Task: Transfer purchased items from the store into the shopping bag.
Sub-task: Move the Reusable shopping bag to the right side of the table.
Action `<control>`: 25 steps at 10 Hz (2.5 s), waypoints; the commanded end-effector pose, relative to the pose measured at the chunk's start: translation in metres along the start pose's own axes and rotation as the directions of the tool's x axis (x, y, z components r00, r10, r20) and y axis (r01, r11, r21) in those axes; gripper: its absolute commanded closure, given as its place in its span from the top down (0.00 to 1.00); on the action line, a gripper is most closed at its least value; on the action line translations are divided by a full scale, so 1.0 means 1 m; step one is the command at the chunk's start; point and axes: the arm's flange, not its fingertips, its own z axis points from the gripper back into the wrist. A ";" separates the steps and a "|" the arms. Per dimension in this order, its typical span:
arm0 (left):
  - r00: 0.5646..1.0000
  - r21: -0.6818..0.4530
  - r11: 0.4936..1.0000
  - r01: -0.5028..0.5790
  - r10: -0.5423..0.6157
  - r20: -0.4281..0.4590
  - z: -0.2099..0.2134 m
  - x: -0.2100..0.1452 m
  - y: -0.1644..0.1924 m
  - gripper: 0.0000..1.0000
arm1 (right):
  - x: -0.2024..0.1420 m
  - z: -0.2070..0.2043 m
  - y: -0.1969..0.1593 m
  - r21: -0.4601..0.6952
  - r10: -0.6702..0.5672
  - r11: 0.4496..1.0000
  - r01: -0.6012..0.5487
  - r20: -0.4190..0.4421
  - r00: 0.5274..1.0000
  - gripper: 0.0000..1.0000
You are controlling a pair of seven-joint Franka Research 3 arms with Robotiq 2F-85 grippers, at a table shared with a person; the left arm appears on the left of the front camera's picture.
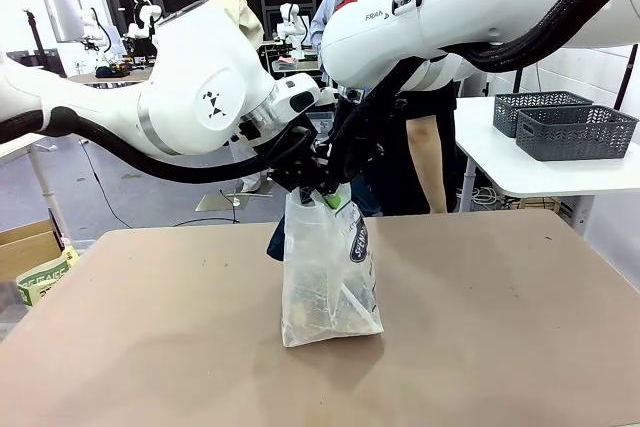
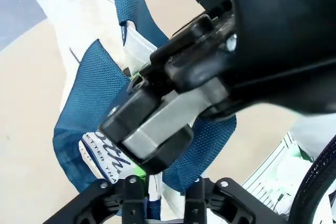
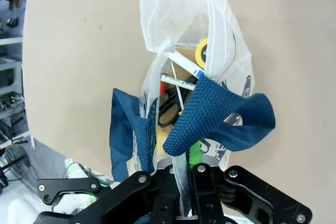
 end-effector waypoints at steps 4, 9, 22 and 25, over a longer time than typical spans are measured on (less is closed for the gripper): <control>0.999 0.043 0.999 -0.013 0.012 0.033 0.011 -0.016 -0.002 0.00 | -0.001 0.002 -0.004 0.041 0.034 0.999 -0.034 0.007 0.999 0.04; 1.000 0.078 0.997 -0.018 0.017 0.021 0.012 -0.018 -0.004 0.00 | -0.007 0.007 -0.005 0.058 0.072 0.996 -0.074 0.040 0.997 0.04; 1.000 0.020 1.000 -0.005 0.005 0.026 0.010 -0.011 -0.001 0.00 | -0.103 0.087 -0.070 0.152 0.596 0.785 -0.601 0.083 0.799 1.00; 1.000 0.020 1.000 -0.005 0.005 0.026 0.010 -0.011 -0.001 0.00 | -0.132 0.114 -0.090 0.135 0.840 0.535 -0.834 0.019 0.542 1.00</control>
